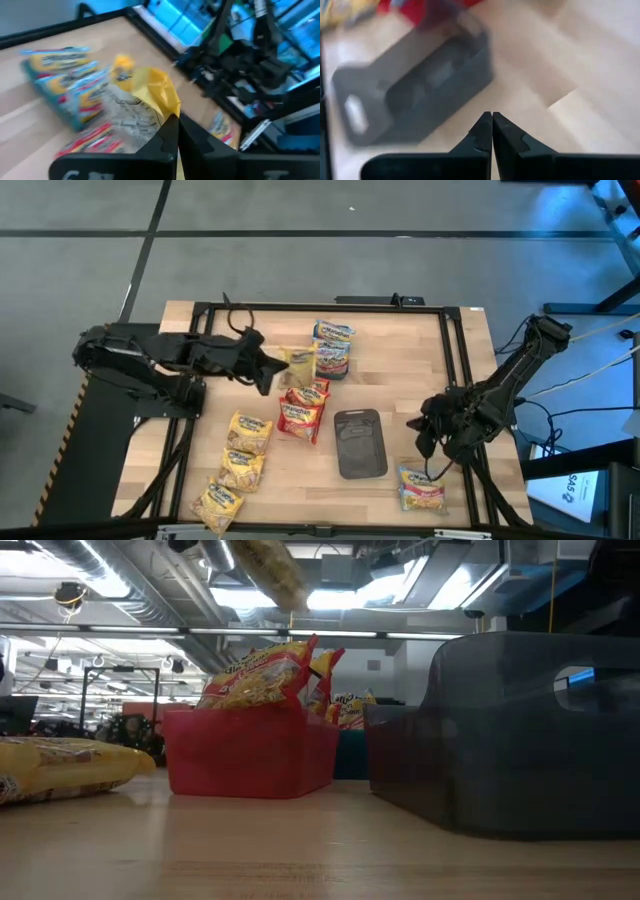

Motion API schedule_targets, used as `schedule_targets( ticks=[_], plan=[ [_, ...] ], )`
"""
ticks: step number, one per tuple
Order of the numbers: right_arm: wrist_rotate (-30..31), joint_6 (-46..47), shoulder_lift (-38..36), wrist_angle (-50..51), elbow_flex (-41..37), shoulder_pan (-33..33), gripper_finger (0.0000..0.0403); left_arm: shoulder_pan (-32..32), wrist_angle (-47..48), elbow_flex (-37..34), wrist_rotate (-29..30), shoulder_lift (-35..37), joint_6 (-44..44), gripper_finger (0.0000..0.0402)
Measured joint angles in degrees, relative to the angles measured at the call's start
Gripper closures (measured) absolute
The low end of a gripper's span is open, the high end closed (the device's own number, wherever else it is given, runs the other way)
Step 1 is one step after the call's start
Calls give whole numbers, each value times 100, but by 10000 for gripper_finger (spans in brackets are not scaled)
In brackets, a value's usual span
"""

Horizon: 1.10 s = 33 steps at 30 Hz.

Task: Sort Maruchan noodles
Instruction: Put the yellow bag into the black bin

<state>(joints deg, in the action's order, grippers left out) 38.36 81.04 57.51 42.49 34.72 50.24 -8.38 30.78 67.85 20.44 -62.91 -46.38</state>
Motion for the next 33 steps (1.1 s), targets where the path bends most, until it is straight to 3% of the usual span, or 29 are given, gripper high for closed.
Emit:
schedule_targets(
  ticks=[6, 12, 24, 33],
  plan=[
    [829, 862, -4, 703, 0, -40, 391, -245, -750, -2, -59, -717, 47, 401],
    [891, 1195, -4, 1174, 0, -417, 391, -310, -1775, 6, -191, -1362, 114, 401],
    [1019, 1022, -6, 1148, 29, -977, 391, -306, -1966, 1158, -511, -2777, 486, 402],
    [1253, 528, -6, 1212, 527, -1016, 391, -282, -1960, 1658, -823, -3732, 489, 401]
  ],
)
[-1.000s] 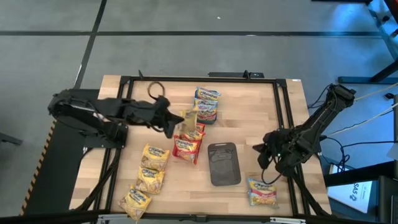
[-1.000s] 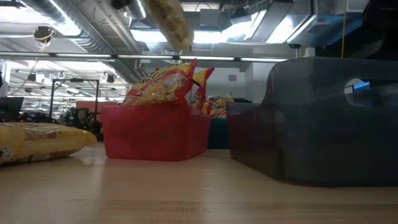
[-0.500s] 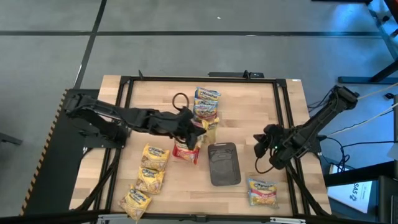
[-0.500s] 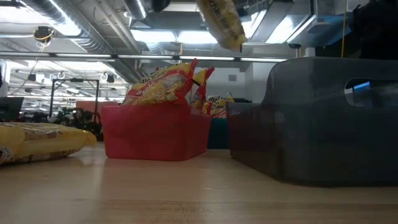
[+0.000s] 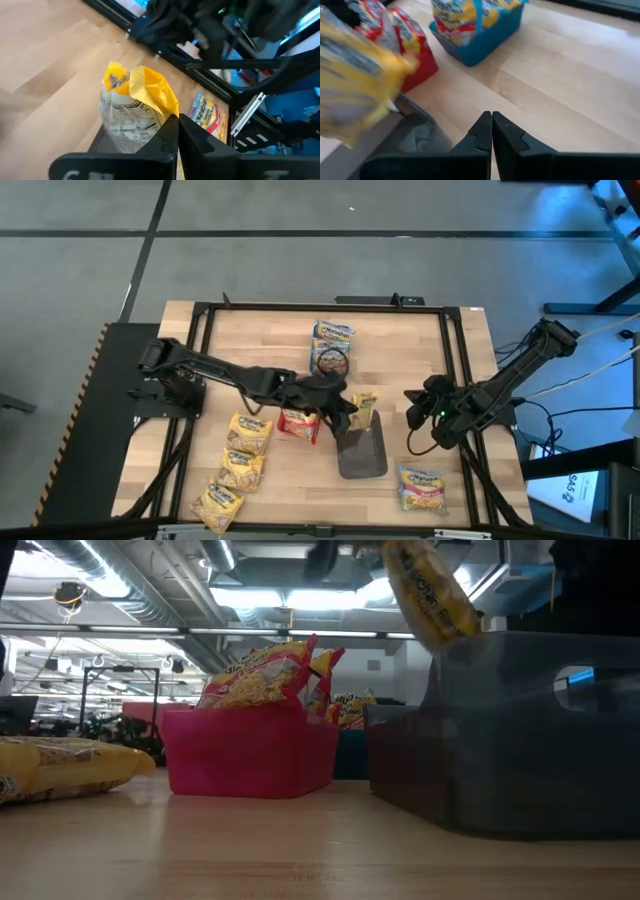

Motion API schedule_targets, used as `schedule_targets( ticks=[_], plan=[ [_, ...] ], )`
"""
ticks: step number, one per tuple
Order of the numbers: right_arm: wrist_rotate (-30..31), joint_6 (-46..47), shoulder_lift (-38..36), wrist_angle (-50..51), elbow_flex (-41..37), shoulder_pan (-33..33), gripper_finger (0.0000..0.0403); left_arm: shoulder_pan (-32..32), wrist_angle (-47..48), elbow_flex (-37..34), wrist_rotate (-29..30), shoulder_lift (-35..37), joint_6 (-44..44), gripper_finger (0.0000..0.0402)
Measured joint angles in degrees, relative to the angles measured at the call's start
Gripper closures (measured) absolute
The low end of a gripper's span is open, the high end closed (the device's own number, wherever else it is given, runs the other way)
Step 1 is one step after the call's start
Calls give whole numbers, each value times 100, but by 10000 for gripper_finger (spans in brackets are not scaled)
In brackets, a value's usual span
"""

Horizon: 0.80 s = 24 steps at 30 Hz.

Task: Sort Maruchan noodles
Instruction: Put the yellow bag into the black bin

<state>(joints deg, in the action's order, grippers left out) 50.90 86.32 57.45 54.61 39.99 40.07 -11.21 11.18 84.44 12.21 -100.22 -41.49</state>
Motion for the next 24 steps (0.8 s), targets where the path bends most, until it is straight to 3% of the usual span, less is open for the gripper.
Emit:
schedule_targets(
  ticks=[8, 24],
  plan=[
    [127, -461, -2, 89, 451, 0, 391, 22, -206, 9, -146, -407, -147, 401],
    [54, -583, 0, 109, 472, 0, 391, 237, -317, 7, -384, -766, -155, 401]
  ],
)
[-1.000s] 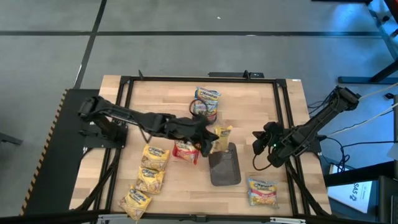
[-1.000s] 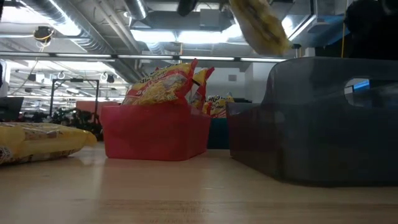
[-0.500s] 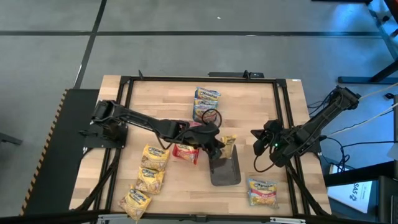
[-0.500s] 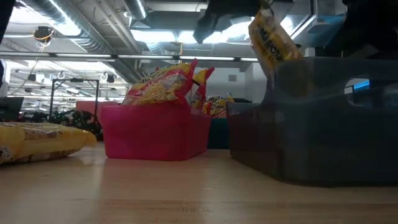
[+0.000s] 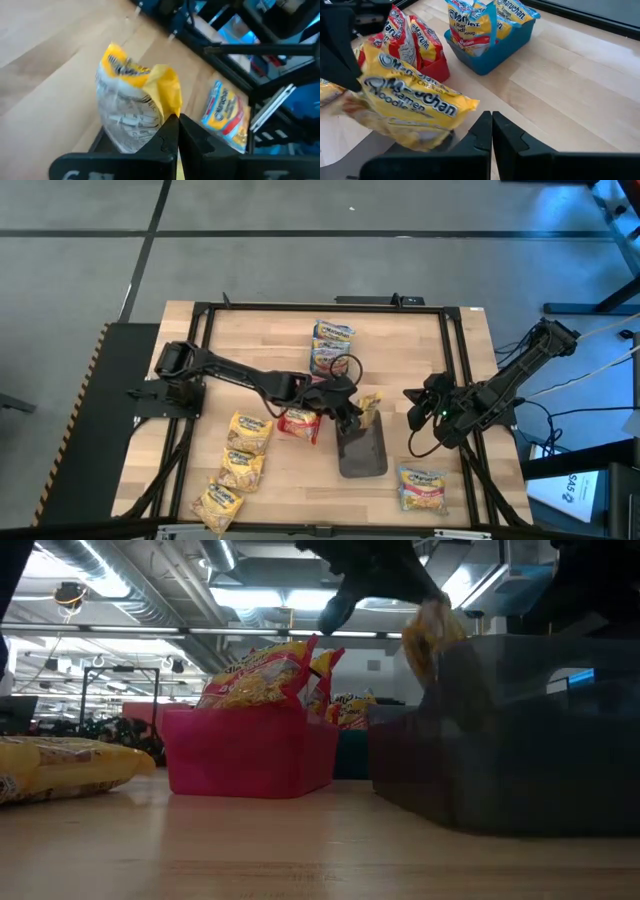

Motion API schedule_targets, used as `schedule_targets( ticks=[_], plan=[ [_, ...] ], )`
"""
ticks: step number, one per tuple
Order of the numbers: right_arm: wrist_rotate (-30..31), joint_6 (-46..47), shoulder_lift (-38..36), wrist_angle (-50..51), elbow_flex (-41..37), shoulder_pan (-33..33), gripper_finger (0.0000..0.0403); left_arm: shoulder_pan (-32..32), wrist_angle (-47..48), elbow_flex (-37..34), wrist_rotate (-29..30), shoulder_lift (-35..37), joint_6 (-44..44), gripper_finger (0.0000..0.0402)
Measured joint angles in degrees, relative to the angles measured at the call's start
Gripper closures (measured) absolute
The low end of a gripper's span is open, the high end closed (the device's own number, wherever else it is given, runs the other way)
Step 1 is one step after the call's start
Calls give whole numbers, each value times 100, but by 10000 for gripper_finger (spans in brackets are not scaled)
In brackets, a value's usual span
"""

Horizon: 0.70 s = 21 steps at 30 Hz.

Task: Sort Maruchan noodles
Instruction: Put the yellow bag into the black bin

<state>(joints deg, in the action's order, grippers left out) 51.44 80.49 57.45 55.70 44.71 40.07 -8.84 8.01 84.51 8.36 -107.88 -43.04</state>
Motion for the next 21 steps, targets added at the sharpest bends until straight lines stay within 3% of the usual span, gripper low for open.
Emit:
schedule_targets(
  ticks=[14, 21],
  plan=[
    [-299, -13, 0, 42, -2, 2, 391, -4, 386, 0, 238, -146, -31, 400],
    [-345, -11, 0, 22, -2, 2, 391, -12, 953, 0, 596, -146, -127, 364]
  ],
)
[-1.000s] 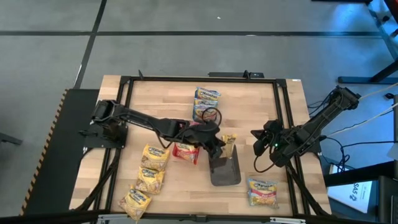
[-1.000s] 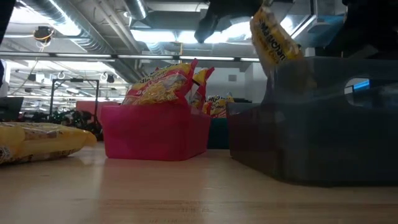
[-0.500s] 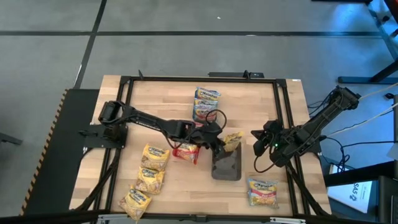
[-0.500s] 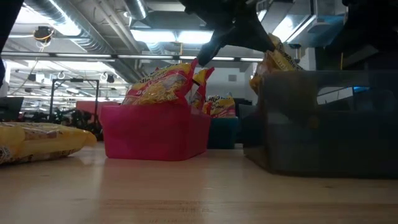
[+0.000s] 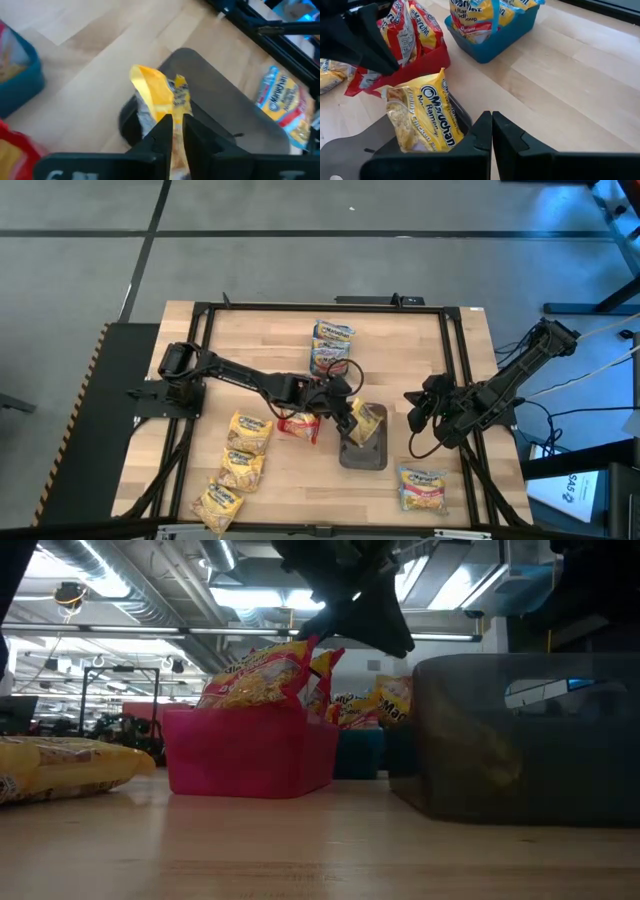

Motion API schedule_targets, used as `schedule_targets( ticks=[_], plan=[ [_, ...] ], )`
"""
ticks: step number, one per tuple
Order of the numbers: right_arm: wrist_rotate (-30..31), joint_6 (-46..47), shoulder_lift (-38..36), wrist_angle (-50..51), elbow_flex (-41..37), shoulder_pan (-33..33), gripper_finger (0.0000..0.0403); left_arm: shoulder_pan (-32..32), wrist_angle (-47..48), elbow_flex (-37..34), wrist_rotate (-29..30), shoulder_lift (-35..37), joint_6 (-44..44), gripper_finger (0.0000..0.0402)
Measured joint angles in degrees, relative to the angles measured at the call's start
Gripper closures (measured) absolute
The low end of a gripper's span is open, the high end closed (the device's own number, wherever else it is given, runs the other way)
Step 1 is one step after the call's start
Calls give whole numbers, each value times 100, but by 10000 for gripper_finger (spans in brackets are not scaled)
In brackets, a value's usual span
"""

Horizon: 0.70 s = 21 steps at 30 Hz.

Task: Sort Maruchan noodles
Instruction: Put the yellow bag into the black bin

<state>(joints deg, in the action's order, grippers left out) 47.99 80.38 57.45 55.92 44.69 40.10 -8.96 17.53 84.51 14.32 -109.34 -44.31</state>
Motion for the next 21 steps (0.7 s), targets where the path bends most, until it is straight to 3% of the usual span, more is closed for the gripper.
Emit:
schedule_targets(
  ticks=[11, 16, 21],
  plan=[
    [-221, -292, 0, -286, -2, 0, 391, 22, -68, 4, 103, 55, -313, 329],
    [-742, -1597, 4, -1259, -2, 0, 391, 90, 420, 11, -76, 207, -75, 329],
    [-467, -2603, 4, -1827, -7, 0, 391, 304, 1704, 8, -294, 941, 175, 333]
  ],
)
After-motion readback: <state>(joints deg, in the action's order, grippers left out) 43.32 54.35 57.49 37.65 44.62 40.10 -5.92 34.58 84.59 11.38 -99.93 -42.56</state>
